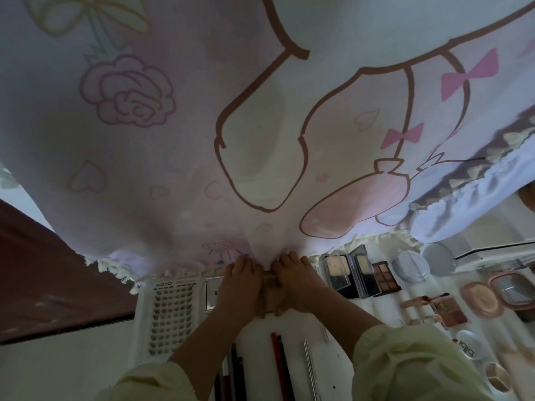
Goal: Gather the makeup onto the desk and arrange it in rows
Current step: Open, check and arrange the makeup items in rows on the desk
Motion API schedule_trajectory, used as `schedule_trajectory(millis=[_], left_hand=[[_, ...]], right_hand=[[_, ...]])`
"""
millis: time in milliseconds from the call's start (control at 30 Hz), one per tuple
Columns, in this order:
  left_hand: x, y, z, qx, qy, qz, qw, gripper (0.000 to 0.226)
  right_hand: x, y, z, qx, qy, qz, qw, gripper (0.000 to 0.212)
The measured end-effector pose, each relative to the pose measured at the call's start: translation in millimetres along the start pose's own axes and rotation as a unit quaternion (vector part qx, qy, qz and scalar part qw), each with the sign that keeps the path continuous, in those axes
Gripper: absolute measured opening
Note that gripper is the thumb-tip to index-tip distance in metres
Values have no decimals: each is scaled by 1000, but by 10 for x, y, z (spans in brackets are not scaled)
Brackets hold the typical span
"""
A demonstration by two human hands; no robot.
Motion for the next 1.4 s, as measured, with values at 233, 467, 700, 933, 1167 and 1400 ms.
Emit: schedule_trajectory(millis=[233, 467, 700, 933, 1167, 1400], left_hand=[[-107, 67, 171, -146, 36, 17, 989, 28], [-482, 97, 624, -500, -29, 46, 864, 11], [-1013, -331, 1027, -750, -34, 76, 656, 25], [-1366, -708, 1067, -833, 4, 95, 545, 21], [-1544, -868, 1086, -848, 39, 115, 516, 18], [-1612, -779, 1138, -844, 47, 108, 523, 29]], right_hand=[[-207, -43, 173, 151, -48, 10, 987, 31], [-705, -297, 518, 384, -134, 66, 911, 14], [-1337, -369, 768, 588, -108, 93, 796, 14], [-1806, -284, 656, 710, -45, 83, 698, 35], [-1992, -200, 564, 744, -31, 65, 664, 25], [-2061, -72, 681, 701, -60, 63, 708, 27]])
Point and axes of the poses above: each hand's wrist, its own x-axis towards the middle knuckle, its own z-axis out of the back of the hand, y = z × x, the point moved 2 cm from there along x, towards the middle knuckle, and after that the axes turned 9 degrees about y, right-handed, at the moved point
